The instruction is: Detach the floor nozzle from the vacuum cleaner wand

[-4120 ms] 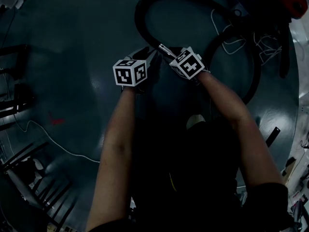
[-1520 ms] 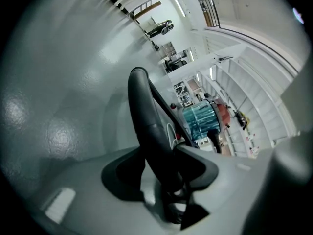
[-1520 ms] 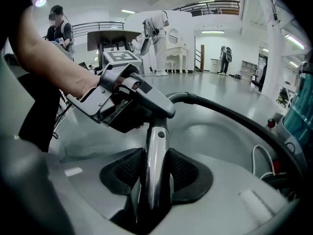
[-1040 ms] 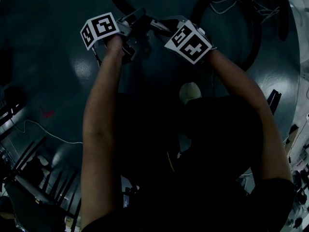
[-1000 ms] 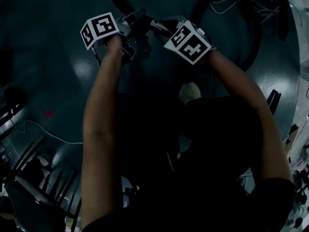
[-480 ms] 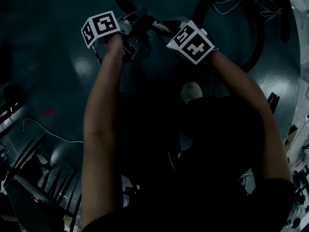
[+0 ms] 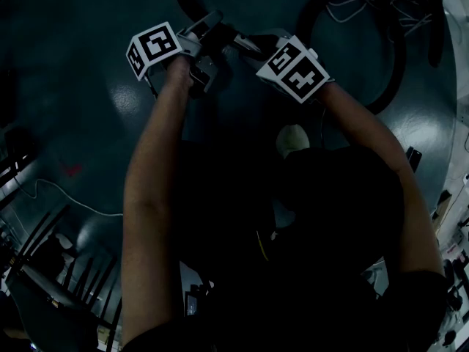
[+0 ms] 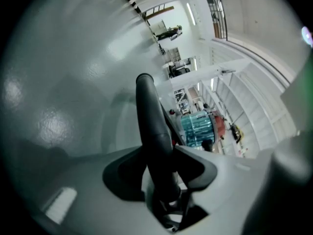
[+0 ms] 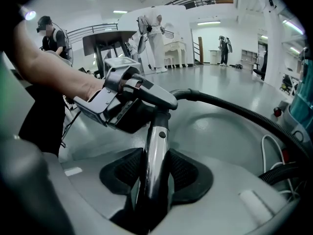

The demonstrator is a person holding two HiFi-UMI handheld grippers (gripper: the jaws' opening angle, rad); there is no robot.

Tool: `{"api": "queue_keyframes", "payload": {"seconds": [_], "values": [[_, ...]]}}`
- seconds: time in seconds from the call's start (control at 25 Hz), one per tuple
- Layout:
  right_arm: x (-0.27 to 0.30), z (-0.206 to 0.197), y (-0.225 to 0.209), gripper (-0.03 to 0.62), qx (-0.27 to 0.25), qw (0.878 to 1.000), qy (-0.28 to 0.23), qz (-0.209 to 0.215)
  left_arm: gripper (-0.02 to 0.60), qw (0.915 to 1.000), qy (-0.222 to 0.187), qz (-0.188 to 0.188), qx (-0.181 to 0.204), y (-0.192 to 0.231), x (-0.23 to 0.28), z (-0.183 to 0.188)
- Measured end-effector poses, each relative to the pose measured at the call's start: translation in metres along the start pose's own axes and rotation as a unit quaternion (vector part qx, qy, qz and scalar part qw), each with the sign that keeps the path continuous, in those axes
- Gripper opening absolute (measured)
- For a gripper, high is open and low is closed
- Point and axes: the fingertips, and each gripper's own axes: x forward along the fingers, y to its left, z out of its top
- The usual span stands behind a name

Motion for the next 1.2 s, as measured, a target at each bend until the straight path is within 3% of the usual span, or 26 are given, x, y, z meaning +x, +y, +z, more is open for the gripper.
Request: {"api": "queue_keyframes", "payload": {"seconds": [0.12,0.2,0.36,0.52,0.68,0.72,0.84,0.88,1.0,1.2], "values": [[-0.002,0.004,0.0,0.17,0.004,1.0,-0.01,0.002,0.175,0.9961,-0.054,-0.043,-0.055,-0.006,-0.005,0.004],[-0.002,0.005,0.0,0.17,0.006,1.0,-0.014,0.0,0.19,0.9951,-0.062,-0.052,-0.057,-0.008,-0.006,0.002],[0.001,0.001,0.0,0.17,0.007,1.0,-0.013,0.001,0.187,0.9981,-0.035,-0.029,-0.041,-0.004,-0.001,-0.019],[0.005,-0.001,0.001,0.17,0.009,1.0,-0.009,0.003,0.159,0.9976,-0.039,0.001,-0.058,0.007,-0.001,-0.019],[0.006,0.0,-0.002,0.169,0.02,1.0,-0.008,0.006,0.155,0.9975,-0.015,0.024,-0.065,0.009,0.003,-0.018],[0.005,-0.001,0.0,0.167,0.021,1.0,-0.005,0.008,0.153,0.997,-0.027,0.031,-0.066,0.011,0.0,-0.009],[-0.002,-0.031,0.013,0.167,0.011,1.0,0.023,0.014,0.15,0.989,-0.127,0.051,-0.056,0.033,-0.042,0.055],[-0.004,-0.045,0.015,0.167,0.009,0.999,0.032,0.01,0.15,0.9875,-0.14,0.051,-0.052,0.04,-0.058,0.069],[-0.008,-0.061,0.002,0.167,0.012,0.999,0.042,-0.004,0.149,0.9883,-0.132,0.035,-0.068,0.043,-0.062,0.06],[-0.003,-0.043,-0.002,0.169,0.024,0.999,0.03,0.001,0.149,0.9888,-0.107,0.037,-0.097,0.038,-0.035,0.029]]}}
